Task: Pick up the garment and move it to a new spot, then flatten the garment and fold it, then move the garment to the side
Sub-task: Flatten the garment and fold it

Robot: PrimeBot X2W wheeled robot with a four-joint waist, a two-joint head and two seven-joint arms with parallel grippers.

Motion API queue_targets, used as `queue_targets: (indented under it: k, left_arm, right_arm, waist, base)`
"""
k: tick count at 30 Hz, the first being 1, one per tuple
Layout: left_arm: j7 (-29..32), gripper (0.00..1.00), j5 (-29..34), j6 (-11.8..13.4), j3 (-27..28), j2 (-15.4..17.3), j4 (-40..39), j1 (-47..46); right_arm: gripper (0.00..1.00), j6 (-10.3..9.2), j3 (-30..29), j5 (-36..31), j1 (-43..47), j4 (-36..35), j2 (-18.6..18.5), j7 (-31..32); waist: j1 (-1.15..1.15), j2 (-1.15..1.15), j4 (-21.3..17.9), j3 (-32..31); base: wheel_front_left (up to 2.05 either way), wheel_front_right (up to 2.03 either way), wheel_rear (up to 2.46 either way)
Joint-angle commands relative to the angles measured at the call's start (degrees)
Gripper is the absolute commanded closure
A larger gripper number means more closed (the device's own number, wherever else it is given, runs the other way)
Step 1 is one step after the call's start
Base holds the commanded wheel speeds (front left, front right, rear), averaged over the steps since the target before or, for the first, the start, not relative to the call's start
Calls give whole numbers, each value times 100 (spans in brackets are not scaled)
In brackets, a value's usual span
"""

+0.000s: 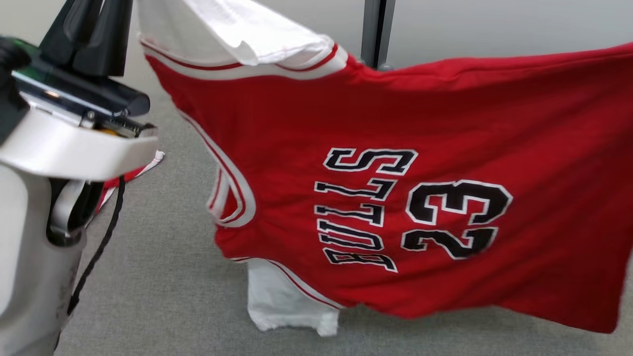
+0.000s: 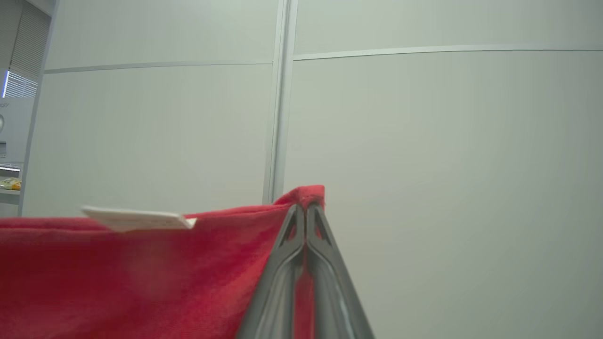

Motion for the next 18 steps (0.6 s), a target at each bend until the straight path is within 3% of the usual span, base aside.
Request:
queue_targets:
  k: [1, 8, 16, 18]
  left_arm:
    - [38, 100, -98, -62, -6, -11, 142, -187]
    - [-71, 100, -327, -316, -128, -42, 1357, -1286]
    - [-793, 100, -279, -424, -228, -177, 3641, -3112]
    - [-889, 100, -251, -431, -237, -194, 3910, -3316]
  right_arm:
    - [100, -3, 30, 60, -138, 71, 1, 25]
    - [100, -3, 430, 275, -1266, 816, -49, -64]
    - [100, -3, 1263, 369, -3606, 2925, 190, -741]
    - [100, -3, 1351, 344, -3853, 3239, 219, -848]
  waist:
    - [0, 0, 8, 54]
    - [0, 0, -34, 549]
    - [0, 0, -197, 1045]
    - [0, 0, -220, 1069]
  base:
    - [0, 0, 0]
    - [0, 0, 0]
    - [0, 0, 0]
    - [0, 0, 0]
